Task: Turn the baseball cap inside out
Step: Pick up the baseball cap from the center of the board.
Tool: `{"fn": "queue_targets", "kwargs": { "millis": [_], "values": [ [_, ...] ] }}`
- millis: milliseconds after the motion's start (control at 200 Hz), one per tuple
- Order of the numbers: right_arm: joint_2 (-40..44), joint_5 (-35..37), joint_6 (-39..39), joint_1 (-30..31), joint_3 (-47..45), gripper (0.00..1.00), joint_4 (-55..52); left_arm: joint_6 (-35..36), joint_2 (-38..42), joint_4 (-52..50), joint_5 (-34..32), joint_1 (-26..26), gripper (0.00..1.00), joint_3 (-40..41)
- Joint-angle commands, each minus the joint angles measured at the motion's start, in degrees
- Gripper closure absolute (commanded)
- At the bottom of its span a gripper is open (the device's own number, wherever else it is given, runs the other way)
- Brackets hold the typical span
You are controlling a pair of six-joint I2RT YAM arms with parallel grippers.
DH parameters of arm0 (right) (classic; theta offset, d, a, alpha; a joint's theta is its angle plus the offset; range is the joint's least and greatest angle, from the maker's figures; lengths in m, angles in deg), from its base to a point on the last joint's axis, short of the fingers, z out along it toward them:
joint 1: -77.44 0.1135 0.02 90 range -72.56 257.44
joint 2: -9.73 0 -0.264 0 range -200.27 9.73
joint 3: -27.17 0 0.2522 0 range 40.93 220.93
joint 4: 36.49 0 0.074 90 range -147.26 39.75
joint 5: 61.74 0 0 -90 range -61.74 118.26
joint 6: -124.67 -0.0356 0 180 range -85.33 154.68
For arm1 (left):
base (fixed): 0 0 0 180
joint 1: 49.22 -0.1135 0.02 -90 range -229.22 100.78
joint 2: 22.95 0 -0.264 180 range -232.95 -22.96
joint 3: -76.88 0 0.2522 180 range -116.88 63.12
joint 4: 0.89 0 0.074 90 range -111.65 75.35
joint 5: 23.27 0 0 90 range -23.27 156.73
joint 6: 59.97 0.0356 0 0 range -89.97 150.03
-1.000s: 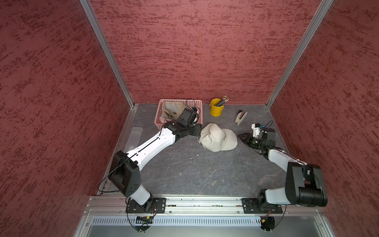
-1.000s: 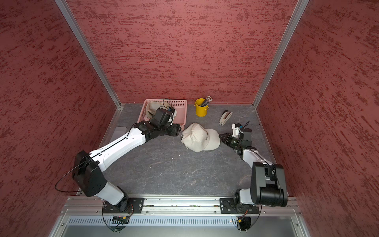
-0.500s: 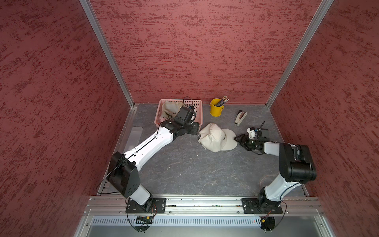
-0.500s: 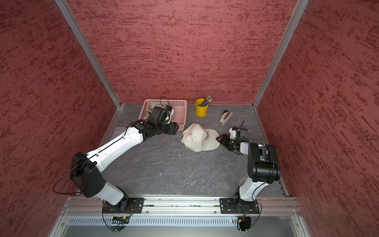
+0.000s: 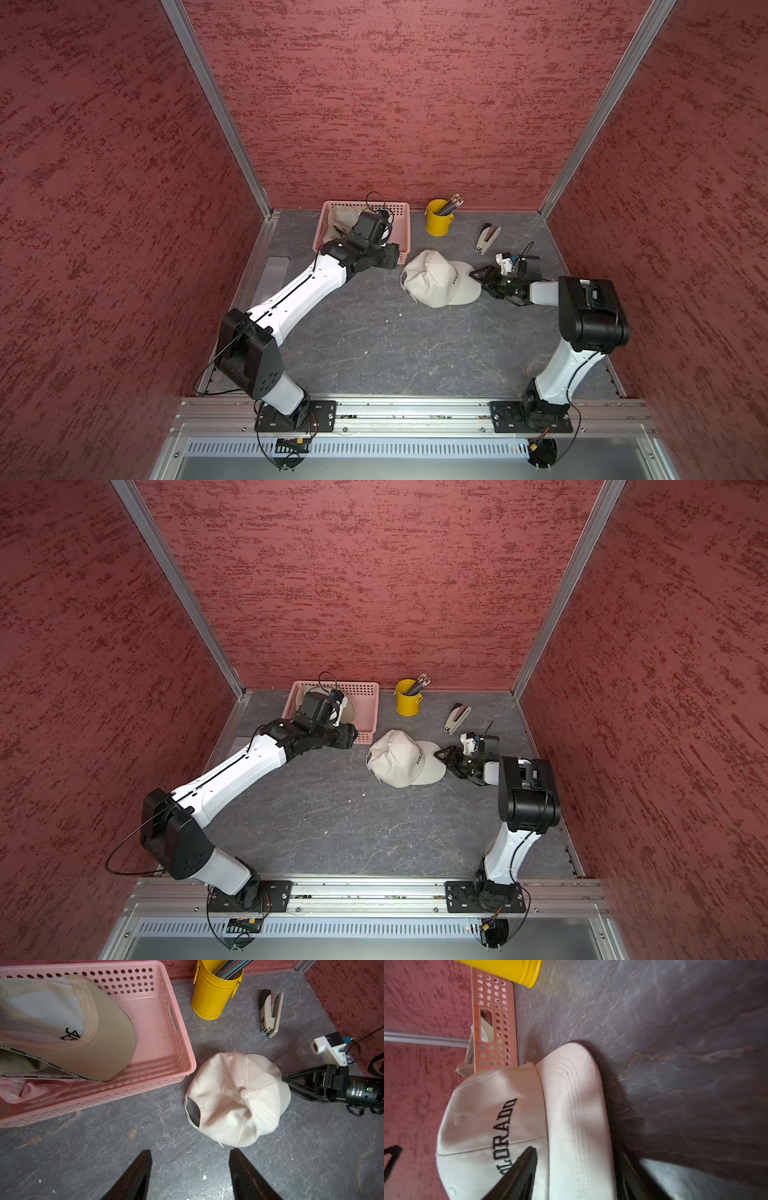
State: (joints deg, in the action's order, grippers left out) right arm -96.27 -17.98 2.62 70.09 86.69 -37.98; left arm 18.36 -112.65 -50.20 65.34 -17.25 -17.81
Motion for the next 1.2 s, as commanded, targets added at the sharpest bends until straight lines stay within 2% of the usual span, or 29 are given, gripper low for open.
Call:
{"fn": "queue_targets", "kwargs": {
  "millis": [0,135,220,275,371,481,636,731,751,861,912,1192],
  "values": [
    [-1.54,-0.81,-0.89,-0.04,0.14,0.53,-0.52,1.94,0.6,-0.39,0.51,-0.5,0.37,-2.63],
    [-0.12,-1.84,-1.92,0.15,-1.59,0.82,4.82,2.34,0.02,-0.4,0.51,-0.59,0.37,-3.69],
    [1.09,-4.39,-4.13,0.15,-3.16,0.95,9.43,2.56,-0.47,-0.68,0.53,-0.53,0.37,-4.12],
    [3.1,-5.79,-6.18,0.15,-4.57,0.99,12.45,3.04,-0.8,-1.16,0.03,-0.13,0.37,-4.48],
    [9.28,-5.88,-9.22,0.47,-6.78,1.0,14.06,5.51,-0.73,-2.08,-3.6,2.56,0.38,-5.5],
    [20.08,-2.79,-11.43,3.55,-7.7,1.0,9.09,10.41,0.32,-1.56,-11.03,9.15,0.36,-6.72],
    [35.96,10.19,-11.62,11.99,-3.72,1.0,-7.96,16.68,1.37,2.84,-22.11,19.03,0.31,-6.26],
    [41.83,17.14,-15.03,16.41,-0.99,1.0,-13.55,18.37,0.56,5.83,-26.7,23.63,0.21,-6.26],
    [42.76,18.77,-15.94,17.35,-0.51,1.0,-14.36,18.78,0.37,6.43,-27.45,24.42,0.16,-6.26],
    [46.14,25.79,-19.21,21.53,2.69,1.0,-18.77,21.34,0.41,11.21,-32.3,28.95,0.07,-4.67],
    [46.89,28.47,-20.01,23.14,4.43,1.0,-20.56,22.85,0.65,13.71,-34.8,30.88,0.0,-3.56],
    [48.77,37.4,-27.82,27.6,9.17,1.0,-24.26,29.77,0.0,25.77,-45.31,37.26,0.0,2.4]
  ]
}}
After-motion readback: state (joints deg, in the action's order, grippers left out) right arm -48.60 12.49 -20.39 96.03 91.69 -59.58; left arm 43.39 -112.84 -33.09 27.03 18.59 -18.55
